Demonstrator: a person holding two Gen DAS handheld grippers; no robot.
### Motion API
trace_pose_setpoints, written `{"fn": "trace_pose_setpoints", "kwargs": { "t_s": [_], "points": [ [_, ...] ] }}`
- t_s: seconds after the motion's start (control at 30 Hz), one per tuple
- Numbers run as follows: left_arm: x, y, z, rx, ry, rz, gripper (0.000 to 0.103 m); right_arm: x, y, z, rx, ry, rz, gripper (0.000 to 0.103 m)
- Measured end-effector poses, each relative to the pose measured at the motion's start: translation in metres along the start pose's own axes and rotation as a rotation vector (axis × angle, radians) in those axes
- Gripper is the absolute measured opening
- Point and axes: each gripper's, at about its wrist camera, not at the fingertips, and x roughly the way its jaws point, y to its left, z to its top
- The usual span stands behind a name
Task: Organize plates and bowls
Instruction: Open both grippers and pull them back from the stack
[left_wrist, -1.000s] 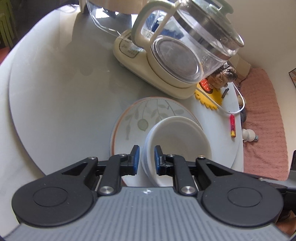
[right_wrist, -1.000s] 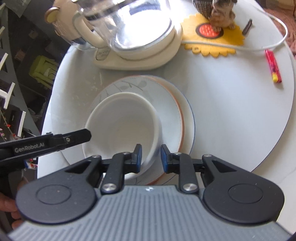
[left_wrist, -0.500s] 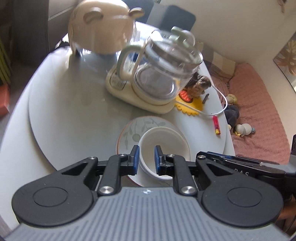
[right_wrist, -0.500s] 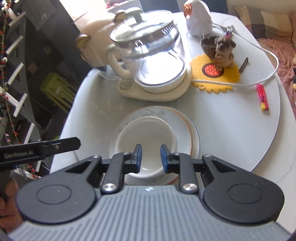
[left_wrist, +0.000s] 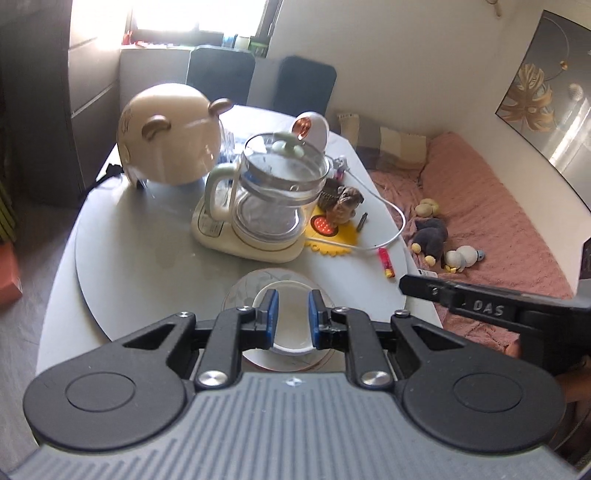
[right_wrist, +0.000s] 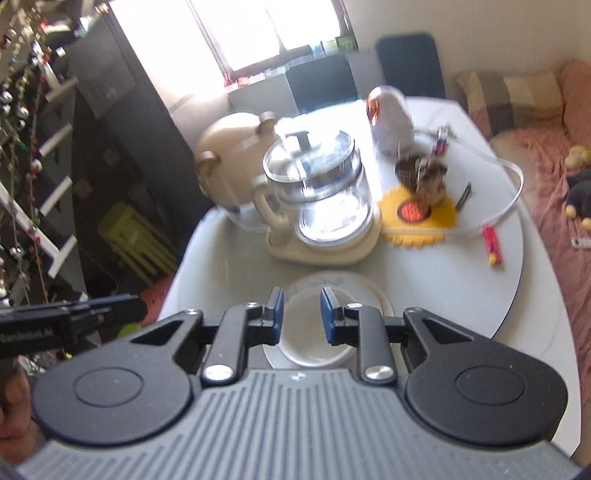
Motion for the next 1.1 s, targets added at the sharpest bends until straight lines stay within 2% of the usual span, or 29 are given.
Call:
{"fn": "trace_pose_setpoints", "kwargs": {
  "t_s": [0.13, 0.2, 0.37, 0.57, 0.67, 0.77, 0.87, 0.97, 1.03, 1.1],
  "points": [
    [-0.025, -0.015, -0.008, 0.027, -0.043, -0.016, 0.019, -0.033, 0.006, -0.004, -0.017, -0.056, 0.009, 0.026],
    [-0.039, -0.023, -0.014, 0.045, -0.069, -0.026, 0.026, -0.047, 0.008, -0.007, -0.026, -0.079, 0.008, 0.026],
    [-0.063, -0.036, -0.025, 0.054, -0.093, -0.024, 0.027, -0.079, 0.012, -0.014, -0.04, -0.151, 0.016, 0.026],
    [-0.085, -0.042, -0.037, 0.071, -0.115, 0.03, 0.03, -0.108, 0.012, -0.023, -0.071, -0.2, -0.008, 0.026],
    [-0.093, -0.042, -0.046, 0.052, -0.114, 0.053, 0.03, -0.12, 0.009, -0.035, -0.067, -0.203, -0.035, 0.026],
    [-0.096, -0.04, -0.054, 0.035, -0.097, 0.063, 0.032, -0.125, 0.007, -0.048, -0.068, -0.168, -0.04, 0.026],
    [-0.097, -0.041, -0.064, 0.051, -0.08, 0.073, 0.043, -0.12, 0.006, -0.06, -0.066, -0.109, -0.029, 0.026],
    [-0.094, -0.042, -0.072, 0.056, -0.057, 0.073, 0.048, -0.115, 0.01, -0.07, -0.093, -0.073, -0.06, 0.026],
    [-0.09, -0.04, -0.076, 0.05, -0.042, 0.077, 0.051, -0.115, 0.011, -0.074, -0.101, -0.073, -0.079, 0.026],
    [-0.083, -0.036, -0.078, 0.023, -0.022, 0.081, 0.062, -0.117, 0.011, -0.075, -0.115, -0.079, -0.095, 0.026]
  ]
}}
